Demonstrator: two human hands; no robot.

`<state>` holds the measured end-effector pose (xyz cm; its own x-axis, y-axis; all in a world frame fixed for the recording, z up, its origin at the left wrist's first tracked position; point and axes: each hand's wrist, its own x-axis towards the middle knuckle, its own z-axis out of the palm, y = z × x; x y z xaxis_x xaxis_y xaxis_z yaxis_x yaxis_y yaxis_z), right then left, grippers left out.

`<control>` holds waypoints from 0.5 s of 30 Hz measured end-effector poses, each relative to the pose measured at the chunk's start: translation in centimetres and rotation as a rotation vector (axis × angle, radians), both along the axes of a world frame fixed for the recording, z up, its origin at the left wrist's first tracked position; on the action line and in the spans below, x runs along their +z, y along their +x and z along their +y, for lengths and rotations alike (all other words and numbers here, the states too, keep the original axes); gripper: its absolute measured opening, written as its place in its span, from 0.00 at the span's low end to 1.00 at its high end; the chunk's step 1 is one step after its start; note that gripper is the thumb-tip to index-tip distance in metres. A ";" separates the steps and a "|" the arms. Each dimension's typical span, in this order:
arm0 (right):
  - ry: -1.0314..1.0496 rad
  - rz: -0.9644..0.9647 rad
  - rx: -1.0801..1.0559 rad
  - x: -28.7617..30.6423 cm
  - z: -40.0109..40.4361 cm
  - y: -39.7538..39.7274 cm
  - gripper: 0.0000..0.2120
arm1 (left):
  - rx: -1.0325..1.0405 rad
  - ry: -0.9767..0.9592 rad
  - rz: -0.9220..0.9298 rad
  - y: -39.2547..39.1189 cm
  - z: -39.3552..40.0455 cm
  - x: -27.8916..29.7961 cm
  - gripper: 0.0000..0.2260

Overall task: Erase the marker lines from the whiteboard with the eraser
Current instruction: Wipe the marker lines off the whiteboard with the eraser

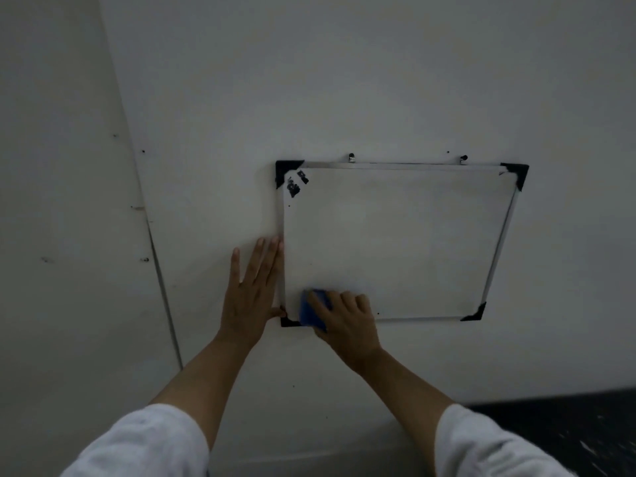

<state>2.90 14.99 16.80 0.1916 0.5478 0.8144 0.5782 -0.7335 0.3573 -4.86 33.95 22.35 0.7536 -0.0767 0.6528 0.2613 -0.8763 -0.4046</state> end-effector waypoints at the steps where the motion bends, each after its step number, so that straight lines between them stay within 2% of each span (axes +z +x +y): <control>1: -0.148 -0.047 0.042 0.0 -0.4 0.2 0.34 | -0.010 -0.010 -0.005 0.0 0.0 0.0 0.64; 3: -0.297 -0.116 0.096 1.2 -0.8 1.0 0.33 | -0.011 -0.016 -0.001 0.0 0.0 0.1 0.64; 4: -0.277 -0.137 0.098 2.3 -0.7 1.2 0.33 | -0.006 -0.015 0.007 0.0 0.0 0.1 0.64; 9: 0.243 -0.013 0.001 9.7 0.5 1.0 0.31 | 0.030 -0.015 0.046 -0.3 0.0 0.1 0.63; 11: 0.319 0.025 -0.034 9.8 1.1 0.6 0.31 | 0.033 -0.021 0.043 -0.3 0.0 0.0 0.64; 13: 0.221 -0.003 -0.027 7.7 1.4 0.5 0.34 | 0.021 -0.021 0.029 -0.3 0.0 0.1 0.63; 15: -0.049 -0.088 0.023 4.5 0.9 0.6 0.37 | 0.008 -0.029 0.027 -0.3 0.0 0.1 0.63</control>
